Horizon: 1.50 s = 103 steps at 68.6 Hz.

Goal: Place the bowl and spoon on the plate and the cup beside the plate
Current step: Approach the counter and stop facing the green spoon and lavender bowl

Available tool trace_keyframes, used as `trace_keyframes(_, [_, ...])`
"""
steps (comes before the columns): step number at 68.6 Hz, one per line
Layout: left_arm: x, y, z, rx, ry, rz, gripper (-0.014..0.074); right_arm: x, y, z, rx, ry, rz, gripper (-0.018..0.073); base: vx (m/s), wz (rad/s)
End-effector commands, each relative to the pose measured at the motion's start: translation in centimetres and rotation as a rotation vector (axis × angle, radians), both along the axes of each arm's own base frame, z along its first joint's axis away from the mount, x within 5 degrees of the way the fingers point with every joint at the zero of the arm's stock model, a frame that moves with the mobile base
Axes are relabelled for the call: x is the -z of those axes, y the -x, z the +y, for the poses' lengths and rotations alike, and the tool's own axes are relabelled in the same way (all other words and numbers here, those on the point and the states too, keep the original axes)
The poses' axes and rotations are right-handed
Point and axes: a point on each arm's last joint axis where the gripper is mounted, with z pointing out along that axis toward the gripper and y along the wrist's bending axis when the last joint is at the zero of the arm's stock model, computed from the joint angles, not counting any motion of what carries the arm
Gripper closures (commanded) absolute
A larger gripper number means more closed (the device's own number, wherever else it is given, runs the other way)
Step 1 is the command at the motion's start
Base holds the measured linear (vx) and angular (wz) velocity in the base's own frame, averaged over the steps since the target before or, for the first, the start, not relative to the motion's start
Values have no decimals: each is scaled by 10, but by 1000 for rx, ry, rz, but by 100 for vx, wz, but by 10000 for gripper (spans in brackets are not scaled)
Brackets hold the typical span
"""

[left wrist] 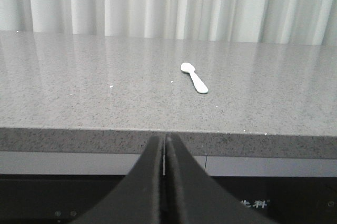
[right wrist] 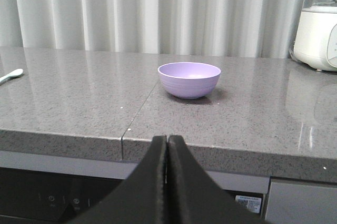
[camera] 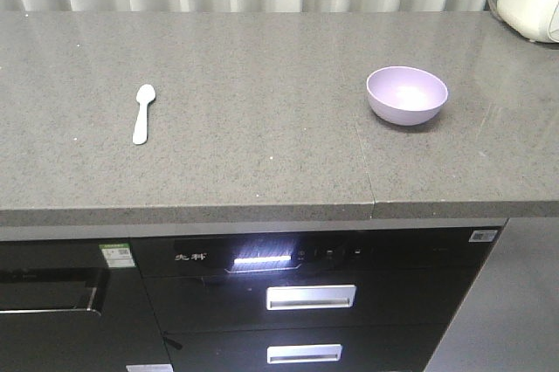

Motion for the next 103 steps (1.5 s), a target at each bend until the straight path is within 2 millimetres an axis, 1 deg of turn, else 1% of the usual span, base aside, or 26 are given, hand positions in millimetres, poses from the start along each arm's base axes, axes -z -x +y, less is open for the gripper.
trace_keyframes(1, [-16,2,0,6,7,-114,603,-4,0,0,7,1,-68,570,14,-5])
trace_keyframes(103, [-16,2,0,6,7,-114,603,-4,0,0,7,1,-68,570,10,0])
